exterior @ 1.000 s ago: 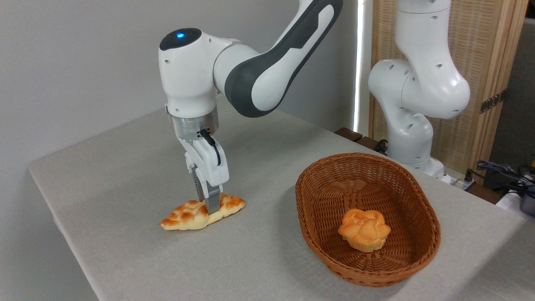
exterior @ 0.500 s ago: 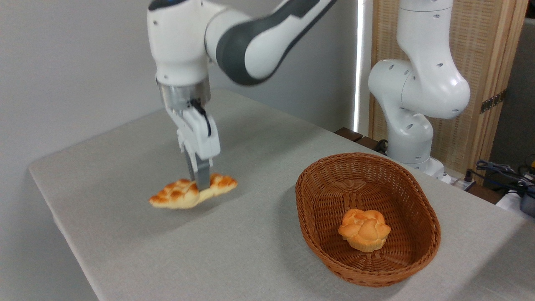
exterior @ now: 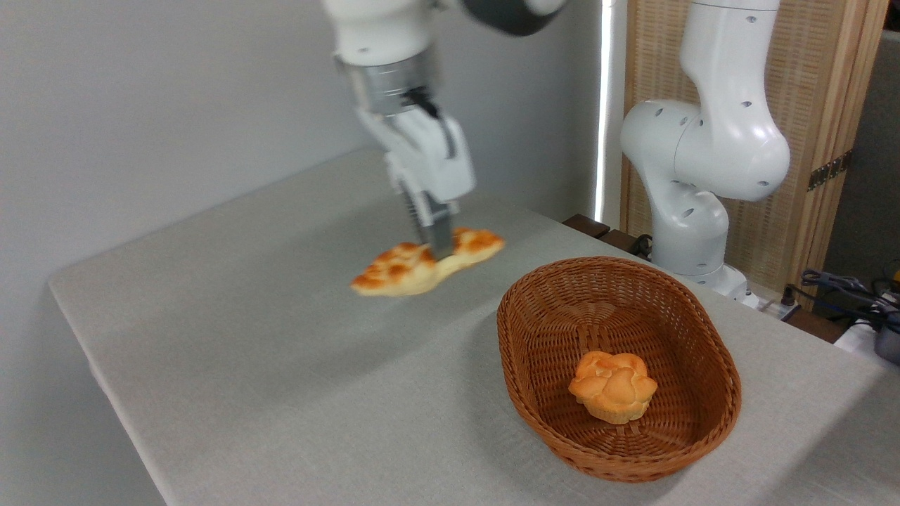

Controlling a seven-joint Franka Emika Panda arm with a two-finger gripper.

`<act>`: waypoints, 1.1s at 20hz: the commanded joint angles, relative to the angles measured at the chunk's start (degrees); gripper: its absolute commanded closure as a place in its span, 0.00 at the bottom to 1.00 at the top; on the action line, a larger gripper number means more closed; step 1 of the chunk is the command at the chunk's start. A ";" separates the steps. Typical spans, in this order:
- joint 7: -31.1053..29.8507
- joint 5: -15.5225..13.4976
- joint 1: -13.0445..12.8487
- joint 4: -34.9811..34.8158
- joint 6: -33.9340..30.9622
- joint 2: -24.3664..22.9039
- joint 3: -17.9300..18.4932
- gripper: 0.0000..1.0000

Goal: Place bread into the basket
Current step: 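Lift the braided roll and carry it toward the wicker basket, then lower the roll into the basket beside the orange bun and release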

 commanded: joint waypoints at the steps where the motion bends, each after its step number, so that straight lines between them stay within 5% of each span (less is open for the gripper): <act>1: 9.94 3.19 -3.08 -3.84 -4.78 -5.70 8.46 1.00; 4: 12.85 6.87 -5.80 -6.39 -8.12 -8.25 13.56 1.00; 7: 14.97 10.05 -5.98 -6.92 -11.46 -8.17 14.02 1.00; 10: 14.97 10.32 -5.98 -8.50 -11.65 -7.99 13.93 1.00; 12: 14.97 10.32 -5.98 -9.38 -11.30 -7.64 14.02 0.85; 22: 15.06 12.78 -5.98 -11.84 -8.75 -6.50 15.16 0.73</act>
